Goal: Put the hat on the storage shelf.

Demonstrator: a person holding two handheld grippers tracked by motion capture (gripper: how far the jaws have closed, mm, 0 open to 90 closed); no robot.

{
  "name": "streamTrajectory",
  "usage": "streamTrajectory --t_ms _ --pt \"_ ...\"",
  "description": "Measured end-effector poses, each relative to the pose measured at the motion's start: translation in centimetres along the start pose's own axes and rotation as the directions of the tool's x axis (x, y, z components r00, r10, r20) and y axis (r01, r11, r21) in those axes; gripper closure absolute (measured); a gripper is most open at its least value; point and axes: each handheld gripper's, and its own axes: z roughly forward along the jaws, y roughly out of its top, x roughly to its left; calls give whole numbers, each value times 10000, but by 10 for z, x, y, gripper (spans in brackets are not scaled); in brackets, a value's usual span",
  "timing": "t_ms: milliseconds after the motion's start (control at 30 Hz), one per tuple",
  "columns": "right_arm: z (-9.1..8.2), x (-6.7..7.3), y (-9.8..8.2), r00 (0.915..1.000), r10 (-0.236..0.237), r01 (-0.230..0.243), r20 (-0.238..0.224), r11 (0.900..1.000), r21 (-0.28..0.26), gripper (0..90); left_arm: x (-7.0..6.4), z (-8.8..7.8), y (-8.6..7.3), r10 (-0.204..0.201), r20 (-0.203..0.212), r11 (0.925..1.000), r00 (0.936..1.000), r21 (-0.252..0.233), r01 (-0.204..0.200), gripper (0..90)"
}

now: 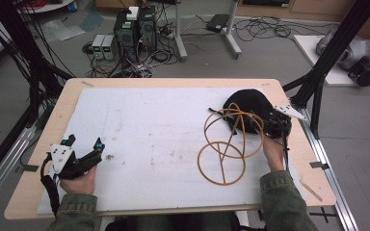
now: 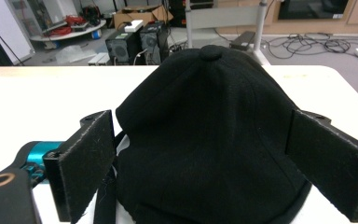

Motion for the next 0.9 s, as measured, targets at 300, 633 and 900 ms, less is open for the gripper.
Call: streamTrajectory --t_ms 300,633,900 --pt "17 -2 7 9995 32 -41 298 9996 278 78 0 0 0 -25 25 10000 10000 -32 25 132" --pt "32 -5 7 9969 243 -294 745 9972 682 147 -1 0 0 -7 51 10000 10000 -23 7 133" --pt "35 -10 5 9929 786 -876 890 9909 1021 306 -1 0 0 4 65 10000 10000 2 -4 134"
